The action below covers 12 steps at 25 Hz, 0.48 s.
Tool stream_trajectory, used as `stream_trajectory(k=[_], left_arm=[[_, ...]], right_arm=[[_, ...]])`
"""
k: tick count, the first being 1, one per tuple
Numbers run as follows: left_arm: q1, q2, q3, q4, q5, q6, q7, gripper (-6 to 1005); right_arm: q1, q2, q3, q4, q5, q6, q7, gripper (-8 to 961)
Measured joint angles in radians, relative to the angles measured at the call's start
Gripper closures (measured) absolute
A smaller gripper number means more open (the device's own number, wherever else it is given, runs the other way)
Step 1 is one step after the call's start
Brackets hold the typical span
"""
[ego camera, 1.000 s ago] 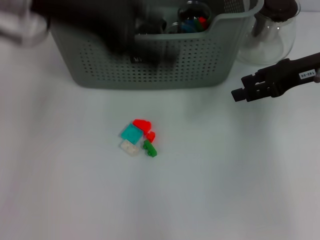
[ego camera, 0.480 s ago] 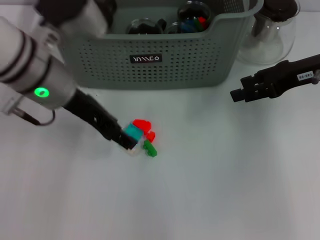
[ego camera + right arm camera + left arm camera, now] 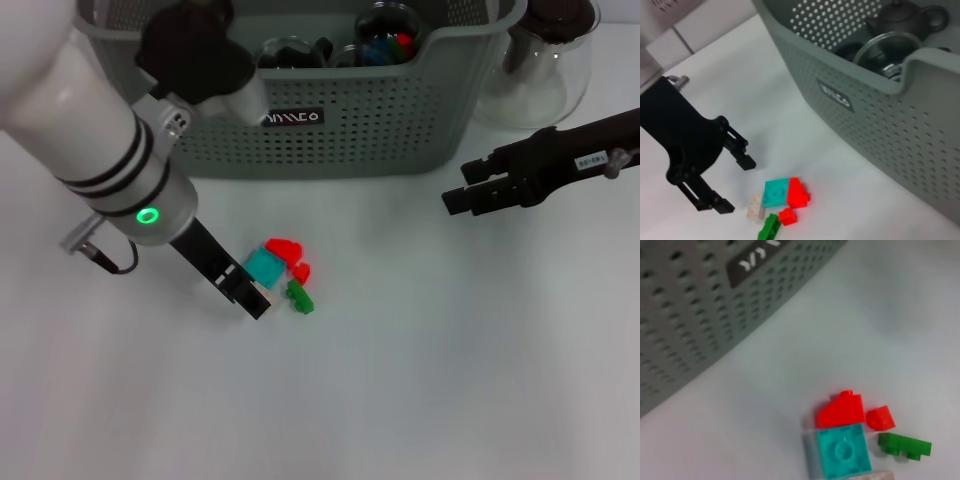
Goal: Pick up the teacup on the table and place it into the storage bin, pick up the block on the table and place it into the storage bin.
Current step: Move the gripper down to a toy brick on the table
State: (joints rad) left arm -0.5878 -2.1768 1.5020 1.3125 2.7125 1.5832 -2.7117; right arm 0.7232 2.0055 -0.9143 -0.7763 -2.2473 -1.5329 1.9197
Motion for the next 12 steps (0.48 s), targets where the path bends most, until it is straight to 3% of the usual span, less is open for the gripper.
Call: stream_trajectory(k=[12], left_arm=[[-0.013,-0.001,0.145,0.008,0.014,-0.049,-0.13,202]], right_arm=[[0.004,0.013,-0.002,0.002,0.0,0.006,-0.018,298]])
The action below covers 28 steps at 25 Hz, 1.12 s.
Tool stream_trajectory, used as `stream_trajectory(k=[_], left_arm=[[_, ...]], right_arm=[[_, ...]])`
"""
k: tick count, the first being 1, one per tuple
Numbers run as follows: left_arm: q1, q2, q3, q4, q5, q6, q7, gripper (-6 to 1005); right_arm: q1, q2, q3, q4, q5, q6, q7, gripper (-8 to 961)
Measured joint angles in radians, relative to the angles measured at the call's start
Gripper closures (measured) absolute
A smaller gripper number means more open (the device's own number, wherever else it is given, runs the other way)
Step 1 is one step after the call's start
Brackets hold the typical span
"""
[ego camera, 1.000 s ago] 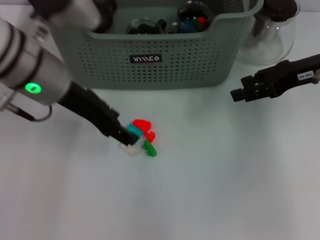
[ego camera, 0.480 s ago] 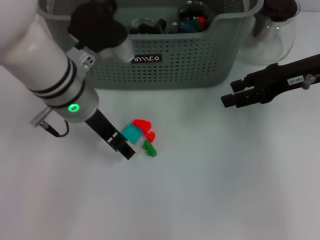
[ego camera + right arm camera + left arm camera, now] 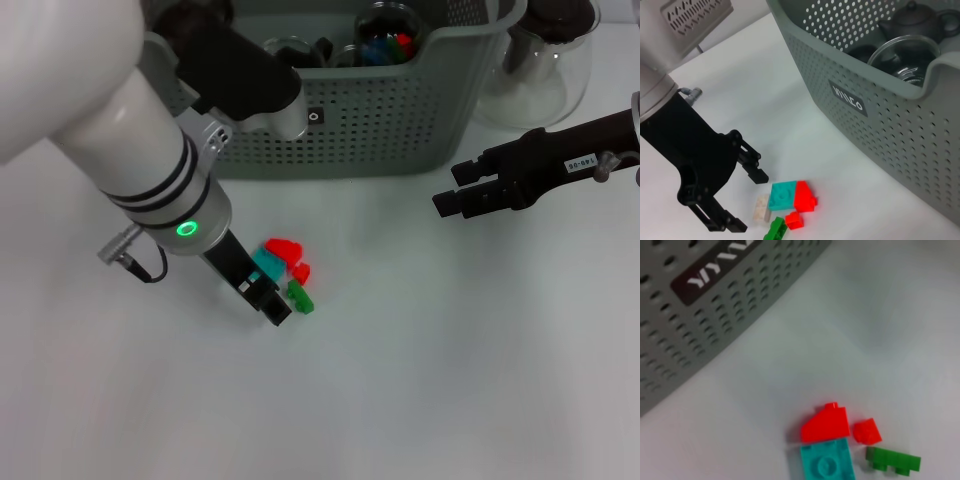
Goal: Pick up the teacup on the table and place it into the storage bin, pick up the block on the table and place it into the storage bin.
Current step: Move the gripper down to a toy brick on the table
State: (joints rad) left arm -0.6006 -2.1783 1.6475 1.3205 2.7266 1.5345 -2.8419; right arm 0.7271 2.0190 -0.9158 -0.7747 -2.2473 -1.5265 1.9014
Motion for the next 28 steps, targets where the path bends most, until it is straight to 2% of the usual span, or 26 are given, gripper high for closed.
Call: stream_trajectory(k=[8,28], left_arm=[[-0.002,0.0,0.043,-0.001,0.042,-0.02,-0.061,203],[-0.003,0.0,0.101,-0.033,0.039,-0.061,-0.111,205]], right_arm=[[-0.002,-0.001,0.002,0.0,0.0,0.002,-0.001,297],[-0.002,0.0,0.007,0.008,0.0,0.005,-0.016,297]])
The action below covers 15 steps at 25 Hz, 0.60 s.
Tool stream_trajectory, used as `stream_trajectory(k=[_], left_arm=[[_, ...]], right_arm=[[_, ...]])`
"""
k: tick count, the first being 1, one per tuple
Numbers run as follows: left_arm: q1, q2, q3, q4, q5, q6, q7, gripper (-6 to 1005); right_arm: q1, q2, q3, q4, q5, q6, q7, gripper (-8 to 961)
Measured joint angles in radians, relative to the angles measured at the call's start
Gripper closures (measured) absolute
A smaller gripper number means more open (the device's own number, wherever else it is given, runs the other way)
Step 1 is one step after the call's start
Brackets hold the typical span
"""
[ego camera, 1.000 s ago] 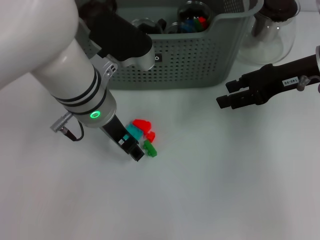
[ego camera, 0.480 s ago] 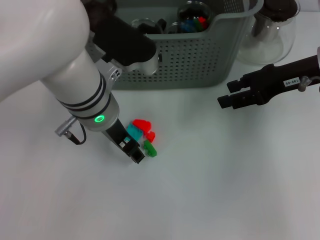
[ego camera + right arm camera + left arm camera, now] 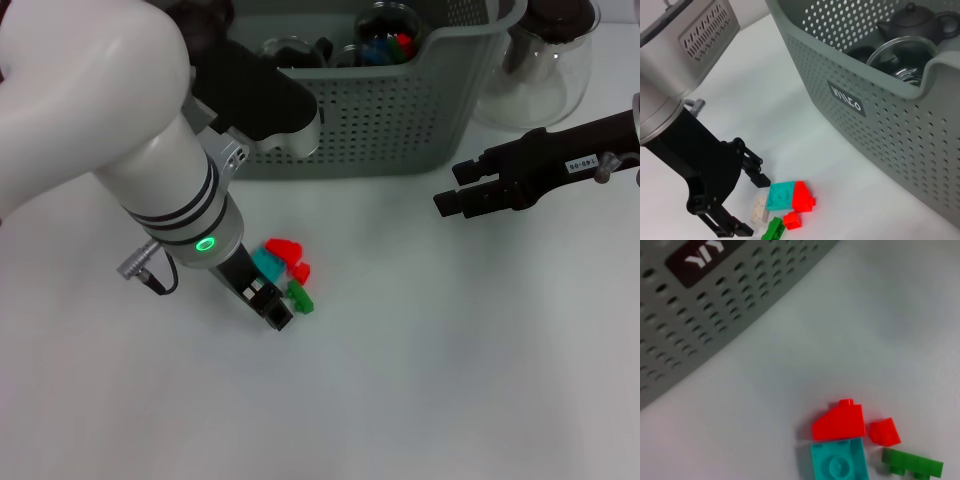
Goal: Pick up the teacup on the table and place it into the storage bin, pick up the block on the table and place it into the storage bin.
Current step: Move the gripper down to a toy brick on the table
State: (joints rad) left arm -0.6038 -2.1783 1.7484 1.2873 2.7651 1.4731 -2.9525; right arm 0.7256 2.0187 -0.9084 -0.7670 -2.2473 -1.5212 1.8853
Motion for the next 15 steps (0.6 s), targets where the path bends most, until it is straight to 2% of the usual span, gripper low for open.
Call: stream_trajectory(k=[7,15], left_arm=[[-0.001,0.0,0.01,-0.001,0.0,-0.008,-0.003,206],[-0.005,0.0,0.013,-0.015,0.008,-0.011,-0.006,434]], right_arm=[[0.002,0.0,0.0,0.0,0.0,0.002,0.0,298],[0.002,0.0,0.001,0.0,0.0,0.006,0.0,296]])
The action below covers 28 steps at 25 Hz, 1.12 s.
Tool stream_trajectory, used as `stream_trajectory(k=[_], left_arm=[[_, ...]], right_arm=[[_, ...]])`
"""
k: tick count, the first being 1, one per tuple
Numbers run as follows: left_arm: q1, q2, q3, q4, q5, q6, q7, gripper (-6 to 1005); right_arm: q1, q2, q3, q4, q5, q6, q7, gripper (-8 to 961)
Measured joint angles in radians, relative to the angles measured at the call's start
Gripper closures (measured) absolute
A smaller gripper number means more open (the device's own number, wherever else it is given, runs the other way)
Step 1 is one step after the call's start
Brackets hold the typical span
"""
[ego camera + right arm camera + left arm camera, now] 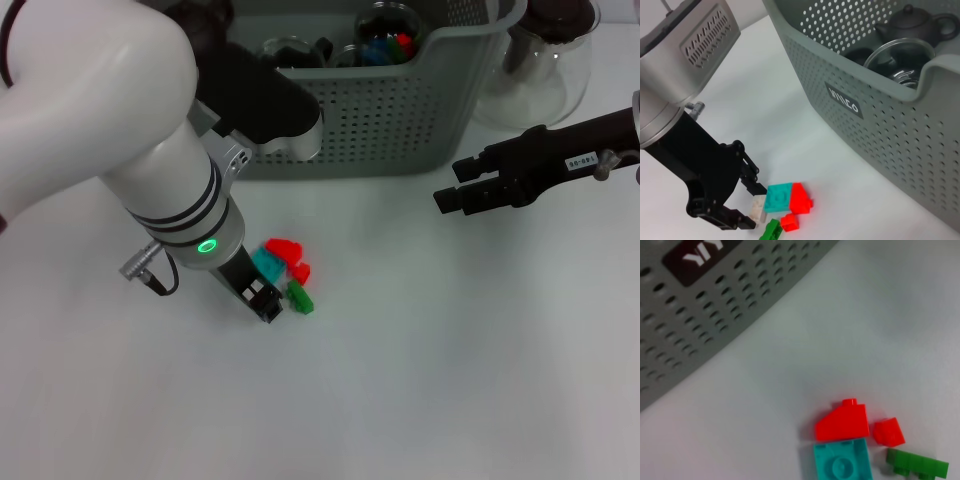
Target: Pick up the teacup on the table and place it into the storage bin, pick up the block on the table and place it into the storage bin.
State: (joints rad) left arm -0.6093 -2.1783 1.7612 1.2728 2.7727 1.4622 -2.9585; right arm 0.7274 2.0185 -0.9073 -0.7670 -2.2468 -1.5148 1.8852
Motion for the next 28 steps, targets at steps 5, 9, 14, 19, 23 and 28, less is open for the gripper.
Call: stream_trajectory(k=[5,9,14,19,23,28], left_arm=[[-0.003,0.0,0.0,0.007,0.004,0.004,-0.002,525],[0.003,0.0,-0.001,0.041,0.024,0.025,-0.002,557],[0.062,0.0,-0.049,0.201,0.085,0.132,0.016,597],[0.127,0.0,-0.192,0.385,0.049,0.198,0.087,597],[0.147,0.005,-0.447,0.593,-0.255,0.252,0.202,596],[0.067,0.012,-0.643,0.6,-0.46,0.213,0.288,596]], right_arm=[[0.001,-0.003,0.001,0.0,0.001,0.001,0.0,295],[0.002,-0.005,0.001,0.0,0.003,0.001,0.0,295],[0.004,-0.006,0.001,0.0,0.005,0.003,0.0,294],[0.008,-0.003,0.001,0.0,0.004,0.008,0.001,293],[0.01,-0.003,0.001,0.0,0.003,0.007,0.008,292],[0.01,-0.002,0.001,0.0,0.005,0.013,0.011,291]])
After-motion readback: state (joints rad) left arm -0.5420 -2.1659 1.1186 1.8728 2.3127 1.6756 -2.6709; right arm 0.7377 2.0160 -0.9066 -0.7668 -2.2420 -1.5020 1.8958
